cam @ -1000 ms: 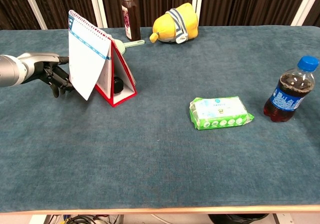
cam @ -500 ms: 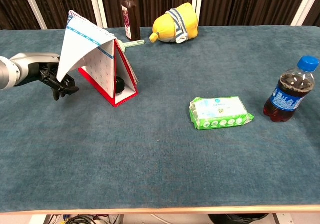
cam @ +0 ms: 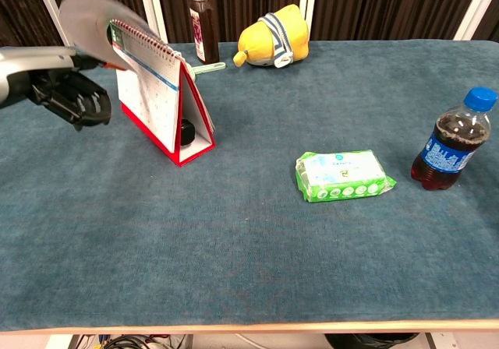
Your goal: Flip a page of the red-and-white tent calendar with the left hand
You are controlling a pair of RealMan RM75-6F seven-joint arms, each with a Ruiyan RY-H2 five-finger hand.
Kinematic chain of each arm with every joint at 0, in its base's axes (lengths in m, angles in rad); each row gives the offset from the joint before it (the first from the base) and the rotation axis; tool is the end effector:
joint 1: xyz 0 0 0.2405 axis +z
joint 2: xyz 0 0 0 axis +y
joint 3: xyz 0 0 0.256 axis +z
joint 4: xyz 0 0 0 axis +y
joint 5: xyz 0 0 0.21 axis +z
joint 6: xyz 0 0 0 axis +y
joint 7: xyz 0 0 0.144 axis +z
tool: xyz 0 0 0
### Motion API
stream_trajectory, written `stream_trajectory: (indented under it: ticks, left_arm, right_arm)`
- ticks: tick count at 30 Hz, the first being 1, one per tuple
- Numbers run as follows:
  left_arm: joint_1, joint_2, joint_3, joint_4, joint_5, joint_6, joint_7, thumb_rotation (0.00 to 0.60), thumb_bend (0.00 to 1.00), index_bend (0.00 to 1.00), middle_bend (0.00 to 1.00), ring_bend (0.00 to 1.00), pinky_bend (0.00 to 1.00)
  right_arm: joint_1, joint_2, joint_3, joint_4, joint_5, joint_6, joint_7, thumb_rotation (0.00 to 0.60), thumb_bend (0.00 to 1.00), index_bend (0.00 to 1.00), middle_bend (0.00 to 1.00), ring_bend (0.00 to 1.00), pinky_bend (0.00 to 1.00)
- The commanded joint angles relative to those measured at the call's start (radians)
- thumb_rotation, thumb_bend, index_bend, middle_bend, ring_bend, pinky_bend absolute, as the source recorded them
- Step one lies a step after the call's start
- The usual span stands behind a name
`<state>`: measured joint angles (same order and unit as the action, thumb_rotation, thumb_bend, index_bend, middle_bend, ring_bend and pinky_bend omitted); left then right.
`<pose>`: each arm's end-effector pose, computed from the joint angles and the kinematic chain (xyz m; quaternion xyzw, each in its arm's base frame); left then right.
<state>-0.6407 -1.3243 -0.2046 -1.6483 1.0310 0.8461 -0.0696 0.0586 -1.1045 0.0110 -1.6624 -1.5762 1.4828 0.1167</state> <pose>-0.1874 0.3310 0.0356 -0.6271 -0.5753 -0.3941 0.3473 -0.2996 -0.1637 0.1495 0.5888 -0.4363 0.4247 0.5317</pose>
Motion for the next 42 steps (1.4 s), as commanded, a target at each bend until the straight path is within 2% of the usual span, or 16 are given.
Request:
stream_trajectory:
  ticks: [1, 9, 13, 16, 19, 22, 25, 27, 31, 35, 39, 42]
  left_arm:
    - [0.028, 0.037, 0.008, -0.036, 0.123, 0.083, 0.003, 0.6, 0.42, 0.0, 0.5, 0.47, 0.5]
    - [0.032, 0.043, -0.006, -0.028, 0.287, 0.233, 0.087, 0.6, 0.41, 0.01, 0.48, 0.45, 0.48]
    - [0.014, 0.023, -0.023, 0.004, 0.321, 0.271, 0.142, 0.6, 0.41, 0.06, 0.48, 0.45, 0.48]
    - [-0.015, 0.008, -0.041, 0.031, 0.303, 0.253, 0.185, 0.6, 0.4, 0.06, 0.45, 0.42, 0.45]
    - [-0.059, 0.003, -0.061, 0.065, 0.239, 0.187, 0.256, 0.6, 0.35, 0.03, 0.35, 0.31, 0.34]
    - [-0.105, 0.015, -0.075, 0.07, 0.144, 0.102, 0.336, 0.6, 0.21, 0.0, 0.15, 0.13, 0.15]
    - [-0.133, 0.03, -0.086, 0.046, 0.061, 0.064, 0.399, 0.6, 0.12, 0.0, 0.04, 0.05, 0.05]
    - [-0.135, 0.036, -0.085, 0.027, 0.037, 0.071, 0.422, 0.6, 0.08, 0.0, 0.01, 0.02, 0.01]
    - [-0.106, 0.066, -0.05, -0.028, 0.027, 0.114, 0.469, 0.6, 0.02, 0.0, 0.0, 0.0, 0.0]
    - [-0.04, 0.108, -0.004, -0.102, 0.051, 0.194, 0.477, 0.6, 0.01, 0.0, 0.0, 0.0, 0.0]
    - [0.057, 0.151, 0.068, -0.165, 0.137, 0.307, 0.461, 0.6, 0.01, 0.0, 0.0, 0.0, 0.0]
    - [0.126, 0.168, 0.122, -0.172, 0.212, 0.388, 0.442, 0.6, 0.01, 0.0, 0.0, 0.0, 0.0]
  right_arm:
    - [0.0, 0.0, 0.0, 0.0, 0.0, 0.0, 0.0, 0.6, 0.1, 0.0, 0.0, 0.0, 0.17]
    - [0.001, 0.001, 0.002, -0.001, 0.006, -0.005, 0.005, 0.6, 0.1, 0.0, 0.0, 0.0, 0.17]
    - [0.002, 0.001, 0.003, -0.001, 0.01, -0.007, 0.007, 0.6, 0.1, 0.0, 0.0, 0.0, 0.17]
    - [0.002, 0.001, 0.003, -0.002, 0.011, -0.007, 0.008, 0.6, 0.1, 0.0, 0.0, 0.0, 0.17]
    - [0.001, 0.001, 0.003, -0.003, 0.012, -0.007, 0.008, 0.6, 0.1, 0.0, 0.0, 0.0, 0.17]
    - [0.001, 0.003, 0.004, -0.004, 0.014, -0.007, 0.008, 0.6, 0.1, 0.0, 0.0, 0.0, 0.17]
    - [0.001, 0.003, 0.003, -0.003, 0.015, -0.009, 0.009, 0.6, 0.1, 0.0, 0.0, 0.0, 0.17]
    - [0.002, 0.004, 0.003, -0.003, 0.015, -0.01, 0.009, 0.6, 0.1, 0.0, 0.0, 0.0, 0.17]
    - [0.002, 0.004, 0.004, -0.001, 0.014, -0.01, 0.01, 0.6, 0.1, 0.0, 0.0, 0.0, 0.17]
    - [0.003, 0.003, 0.004, 0.002, 0.013, -0.01, 0.006, 0.6, 0.1, 0.0, 0.0, 0.0, 0.17]
    - [0.003, 0.001, 0.003, 0.005, 0.009, -0.008, -0.002, 0.6, 0.1, 0.0, 0.0, 0.0, 0.17]
    - [0.002, 0.0, 0.002, 0.005, 0.008, -0.008, -0.007, 0.6, 0.1, 0.0, 0.0, 0.0, 0.17]
